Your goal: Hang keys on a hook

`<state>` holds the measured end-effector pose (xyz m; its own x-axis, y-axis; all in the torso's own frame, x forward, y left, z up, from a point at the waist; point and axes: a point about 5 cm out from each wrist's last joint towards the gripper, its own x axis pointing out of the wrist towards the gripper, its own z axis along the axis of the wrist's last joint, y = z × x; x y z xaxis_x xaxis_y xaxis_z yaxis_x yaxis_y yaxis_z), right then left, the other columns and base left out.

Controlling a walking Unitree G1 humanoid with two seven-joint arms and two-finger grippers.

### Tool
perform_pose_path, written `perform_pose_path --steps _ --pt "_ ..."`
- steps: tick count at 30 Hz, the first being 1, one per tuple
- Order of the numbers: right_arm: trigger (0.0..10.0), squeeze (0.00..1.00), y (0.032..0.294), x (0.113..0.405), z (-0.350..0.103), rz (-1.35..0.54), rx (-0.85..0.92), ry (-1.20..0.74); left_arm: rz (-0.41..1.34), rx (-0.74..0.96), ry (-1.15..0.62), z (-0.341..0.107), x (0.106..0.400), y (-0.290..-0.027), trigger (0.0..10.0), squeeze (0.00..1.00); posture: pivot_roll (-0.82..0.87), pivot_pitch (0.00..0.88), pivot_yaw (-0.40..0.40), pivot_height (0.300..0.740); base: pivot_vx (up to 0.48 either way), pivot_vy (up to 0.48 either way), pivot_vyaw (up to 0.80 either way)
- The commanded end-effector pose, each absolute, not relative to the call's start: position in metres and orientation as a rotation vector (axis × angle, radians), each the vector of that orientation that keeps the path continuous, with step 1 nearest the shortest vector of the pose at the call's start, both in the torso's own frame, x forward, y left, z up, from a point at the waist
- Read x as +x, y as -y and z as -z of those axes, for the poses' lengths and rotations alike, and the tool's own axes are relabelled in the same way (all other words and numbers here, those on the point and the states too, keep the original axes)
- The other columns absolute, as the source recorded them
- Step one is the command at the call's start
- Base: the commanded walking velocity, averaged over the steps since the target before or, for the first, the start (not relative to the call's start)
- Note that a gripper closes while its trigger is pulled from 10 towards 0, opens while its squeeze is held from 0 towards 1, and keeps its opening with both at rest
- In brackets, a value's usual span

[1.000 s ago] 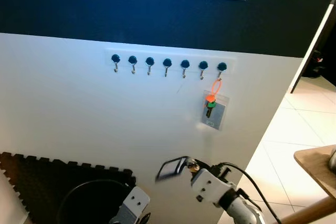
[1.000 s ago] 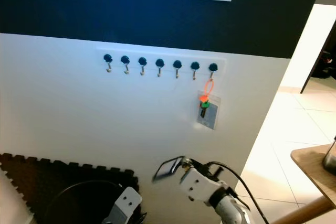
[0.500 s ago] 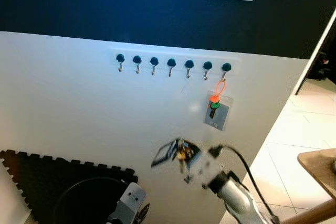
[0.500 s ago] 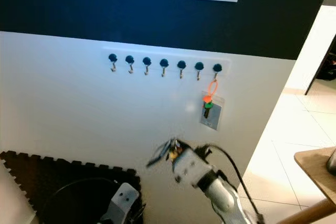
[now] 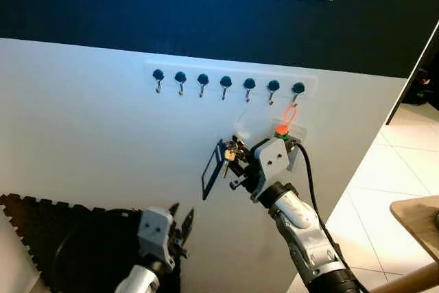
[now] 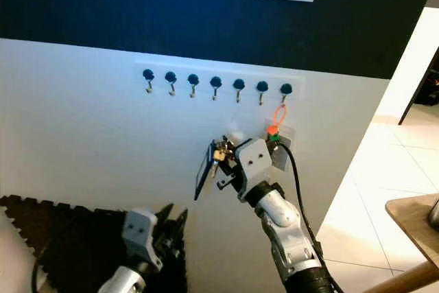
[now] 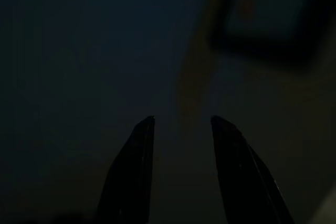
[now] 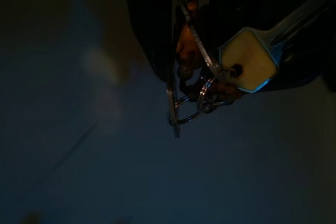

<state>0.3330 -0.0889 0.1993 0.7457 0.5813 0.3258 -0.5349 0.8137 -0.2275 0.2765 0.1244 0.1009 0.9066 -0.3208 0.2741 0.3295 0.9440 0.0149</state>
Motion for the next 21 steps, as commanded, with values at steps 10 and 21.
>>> perform_pose_path --steps 10,21 --pt "10.0 0.0 0.087 0.335 -0.237 -0.703 -0.062 0.443 0.326 -0.085 0.498 -0.15 0.285 -0.115 10.0 0.0 0.05 0.088 -0.067 0.74 0.0 0.0 0.0" --pt "10.0 0.0 0.093 0.337 -0.273 -0.741 -0.058 0.508 0.36 -0.109 0.523 -0.16 0.285 -0.111 10.0 0.0 0.05 0.087 -0.065 0.74 0.0 0.0 0.0"
